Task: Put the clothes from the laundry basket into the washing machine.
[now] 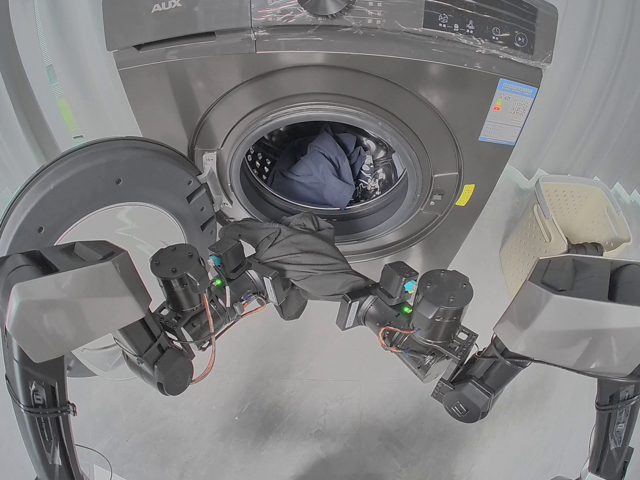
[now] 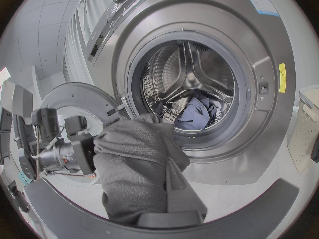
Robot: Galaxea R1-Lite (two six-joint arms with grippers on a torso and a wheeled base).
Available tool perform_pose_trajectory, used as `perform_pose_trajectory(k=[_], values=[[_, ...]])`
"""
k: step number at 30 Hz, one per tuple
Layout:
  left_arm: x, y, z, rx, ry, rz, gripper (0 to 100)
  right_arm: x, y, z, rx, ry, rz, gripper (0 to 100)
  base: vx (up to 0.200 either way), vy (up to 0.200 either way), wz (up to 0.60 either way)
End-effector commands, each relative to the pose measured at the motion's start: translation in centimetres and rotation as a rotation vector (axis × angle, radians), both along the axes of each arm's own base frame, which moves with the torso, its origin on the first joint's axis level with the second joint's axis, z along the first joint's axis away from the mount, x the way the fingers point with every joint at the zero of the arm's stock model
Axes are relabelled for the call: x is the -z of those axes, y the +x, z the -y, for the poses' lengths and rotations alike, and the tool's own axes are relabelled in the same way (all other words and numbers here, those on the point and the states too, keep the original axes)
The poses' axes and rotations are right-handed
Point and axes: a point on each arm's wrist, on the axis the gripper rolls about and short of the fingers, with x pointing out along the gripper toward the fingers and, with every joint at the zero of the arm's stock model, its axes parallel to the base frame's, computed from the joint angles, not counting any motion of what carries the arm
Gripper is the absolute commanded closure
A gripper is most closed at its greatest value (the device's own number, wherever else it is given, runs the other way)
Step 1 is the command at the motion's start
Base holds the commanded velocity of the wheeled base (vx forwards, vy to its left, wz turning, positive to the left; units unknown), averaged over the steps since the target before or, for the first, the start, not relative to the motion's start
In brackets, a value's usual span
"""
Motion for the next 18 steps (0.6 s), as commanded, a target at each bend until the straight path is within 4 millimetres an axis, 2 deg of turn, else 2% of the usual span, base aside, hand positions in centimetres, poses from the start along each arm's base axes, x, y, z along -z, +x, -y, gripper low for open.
perform_pose_trajectory(k=[1, 8, 9, 13, 14, 18], values=[[-1.1, -0.6, 0.1, 0.009, -0.015, 0.025, 100, 1.5, 0.1, -0.3, -0.005, -0.025, -0.026, 100, 0.000, 0.000, 0.00], [-1.0, -0.6, 0.2, 0.012, -0.013, 0.021, 100, 1.0, -0.3, -0.5, -0.014, -0.016, -0.009, 100, 0.000, 0.000, 0.00], [-1.1, -0.6, 0.2, 0.012, -0.013, 0.022, 100, 0.9, -0.4, -0.5, -0.017, -0.012, -0.007, 0, 0.000, 0.000, 0.00], [-1.1, -0.6, 0.1, 0.010, -0.014, 0.020, 100, 0.2, -0.7, -0.3, -0.018, -0.004, 0.000, 0, 0.000, 0.000, 0.00], [-1.6, -0.7, -0.2, 0.003, -0.019, 0.031, 100, -1.1, -1.6, 0.8, -0.021, -0.009, 0.008, 0, 0.000, 0.000, 0.00], [-1.7, -0.9, -0.3, 0.005, -0.030, 0.022, 100, -2.8, -4.0, 3.5, -0.048, -0.041, 0.011, 0, 0.000, 0.000, 0.00]])
